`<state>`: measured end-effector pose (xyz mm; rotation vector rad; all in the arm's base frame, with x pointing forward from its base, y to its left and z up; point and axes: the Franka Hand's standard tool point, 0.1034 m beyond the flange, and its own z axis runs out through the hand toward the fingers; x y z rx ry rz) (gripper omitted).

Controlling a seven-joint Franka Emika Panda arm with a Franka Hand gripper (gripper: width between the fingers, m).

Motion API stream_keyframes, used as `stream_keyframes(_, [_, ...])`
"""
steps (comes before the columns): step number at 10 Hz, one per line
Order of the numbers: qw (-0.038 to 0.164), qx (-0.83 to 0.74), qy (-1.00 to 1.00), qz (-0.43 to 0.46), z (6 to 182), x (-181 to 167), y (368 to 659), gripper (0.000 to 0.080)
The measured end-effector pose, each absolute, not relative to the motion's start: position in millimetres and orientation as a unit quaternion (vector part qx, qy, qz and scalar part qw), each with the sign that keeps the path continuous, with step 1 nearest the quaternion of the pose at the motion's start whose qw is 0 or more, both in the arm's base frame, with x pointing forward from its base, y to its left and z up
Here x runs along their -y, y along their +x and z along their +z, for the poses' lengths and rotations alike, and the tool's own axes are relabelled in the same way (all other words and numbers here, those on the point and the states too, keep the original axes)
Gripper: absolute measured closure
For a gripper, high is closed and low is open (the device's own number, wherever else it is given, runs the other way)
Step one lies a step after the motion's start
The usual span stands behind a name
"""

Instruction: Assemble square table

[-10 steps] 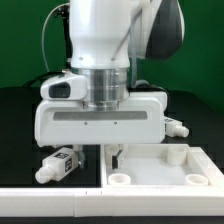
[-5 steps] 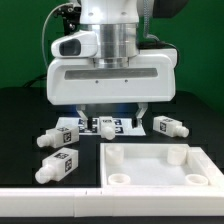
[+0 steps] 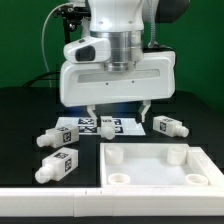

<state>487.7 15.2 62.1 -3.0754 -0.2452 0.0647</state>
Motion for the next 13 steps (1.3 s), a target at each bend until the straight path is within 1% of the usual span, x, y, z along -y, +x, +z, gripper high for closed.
stream_keyframes(1, [0.031, 0.092, -0.995, 0.027, 63.0, -29, 475, 0.015])
stream_keyframes(2, [0.027, 0.134, -0.99, 0.016, 65.2, -33, 476, 0.015])
stream_keyframes(5, [0.028, 0.209, -0.977, 0.017, 62.9, -31, 474, 0.015])
stream_keyframes(6, [0.027, 0.214, -0.976, 0.03, 61.0, -51, 463, 0.015])
stream_keyframes(7, [0.032, 0.228, -0.972, 0.038, 58.5, -78, 449, 0.015])
stream_keyframes(8, [0.032, 0.249, -0.967, 0.032, 55.5, -102, 439, 0.015])
stream_keyframes(9, [0.029, 0.302, -0.953, 0.022, 52.1, -126, 427, 0.015])
stream_keyframes(10, [0.031, 0.348, -0.937, 0.023, 52.1, -120, 429, 0.015])
stream_keyframes(11, [0.03, 0.34, -0.94, 0.023, 52.3, -115, 431, 0.015])
stream_keyframes(13, [0.031, 0.338, -0.94, 0.024, 51.6, -118, 429, 0.015])
